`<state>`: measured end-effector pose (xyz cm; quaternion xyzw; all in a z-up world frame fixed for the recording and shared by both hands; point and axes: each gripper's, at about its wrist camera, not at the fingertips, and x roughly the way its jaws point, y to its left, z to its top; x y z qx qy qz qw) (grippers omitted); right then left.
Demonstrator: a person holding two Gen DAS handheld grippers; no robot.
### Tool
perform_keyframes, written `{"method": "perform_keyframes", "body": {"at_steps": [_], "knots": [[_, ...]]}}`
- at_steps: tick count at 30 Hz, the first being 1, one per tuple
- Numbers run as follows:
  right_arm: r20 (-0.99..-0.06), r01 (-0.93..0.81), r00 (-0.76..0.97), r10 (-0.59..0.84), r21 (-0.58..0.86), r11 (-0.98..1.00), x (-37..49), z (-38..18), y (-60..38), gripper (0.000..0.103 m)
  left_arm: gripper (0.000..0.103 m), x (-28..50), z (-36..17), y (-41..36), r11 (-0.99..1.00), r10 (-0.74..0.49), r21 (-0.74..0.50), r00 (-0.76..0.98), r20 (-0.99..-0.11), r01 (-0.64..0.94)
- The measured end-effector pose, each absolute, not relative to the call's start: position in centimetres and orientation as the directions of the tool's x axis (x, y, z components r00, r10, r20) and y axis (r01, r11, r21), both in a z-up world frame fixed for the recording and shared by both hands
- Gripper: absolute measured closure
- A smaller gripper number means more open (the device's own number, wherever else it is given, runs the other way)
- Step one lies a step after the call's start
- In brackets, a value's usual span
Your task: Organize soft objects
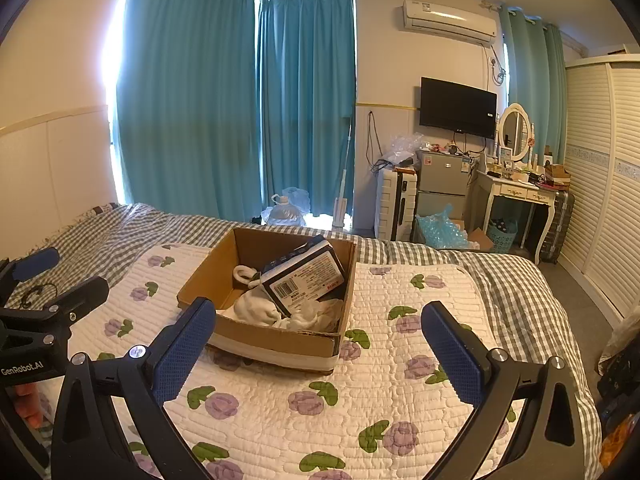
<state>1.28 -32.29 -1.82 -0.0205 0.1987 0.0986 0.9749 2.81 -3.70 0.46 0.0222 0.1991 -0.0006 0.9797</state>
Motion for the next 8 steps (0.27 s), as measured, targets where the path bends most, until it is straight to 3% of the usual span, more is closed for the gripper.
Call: {"method": "perform_keyframes", "body": {"at_steps": [8], "knots": [[-0.392, -0.202, 0.901, 0.187, 0.003, 0.979, 1.30, -1.99, -32.13, 0.000, 0.000, 2.73, 0.31, -3.58, 0.999, 0.009, 0.037, 0.924, -0.383, 0.006]]}}
